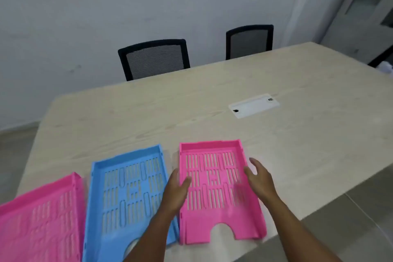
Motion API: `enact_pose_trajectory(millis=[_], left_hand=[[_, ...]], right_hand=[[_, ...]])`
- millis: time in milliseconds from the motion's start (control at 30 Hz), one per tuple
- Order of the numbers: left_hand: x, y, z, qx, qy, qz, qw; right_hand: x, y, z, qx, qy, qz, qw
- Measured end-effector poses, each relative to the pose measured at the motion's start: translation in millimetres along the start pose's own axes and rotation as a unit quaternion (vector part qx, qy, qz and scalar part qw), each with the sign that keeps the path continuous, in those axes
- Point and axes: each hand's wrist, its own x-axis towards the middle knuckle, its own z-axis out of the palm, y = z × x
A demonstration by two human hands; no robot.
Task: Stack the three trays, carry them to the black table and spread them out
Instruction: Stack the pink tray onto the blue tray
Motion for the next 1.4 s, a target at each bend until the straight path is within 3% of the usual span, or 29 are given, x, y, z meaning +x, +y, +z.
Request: enact_pose_trajectory(millis=[133,200,367,600,900,1067,1400], left_hand=[[-5,-18,17,-0.085,-0.023,-0.107,0.990],[-4,-28,23,-0.117,-0.025,-0.133,0.984],[24,-54,33,-0.171,-0.042,-0.090,0.980],[-2,17,-34,-0.192,0.000,0.010,0.981],[-59,-47,-180,-0.206,0.167,-0.018,0.964],[-70,-107,-216,-0.219,0.177,-0.036,0.959],[-73,-100,-216,-0.168,0.143,-0.051,0.974]], right_hand=[[-11,39,7,-0.018,-0.073,0.088,0.993],[-15,47,7,-0.012,-0.062,0.104,0.993],[-3,48,-8,0.008,-0.031,0.089,0.996],[7,-17,6,0.063,-0.049,0.034,0.996],[-57,-84,151,0.049,-0.157,-0.037,0.986],[-85,-90,196,0.008,-0.183,-0.051,0.982],[-95,-97,201,-0.044,-0.163,-0.043,0.985]])
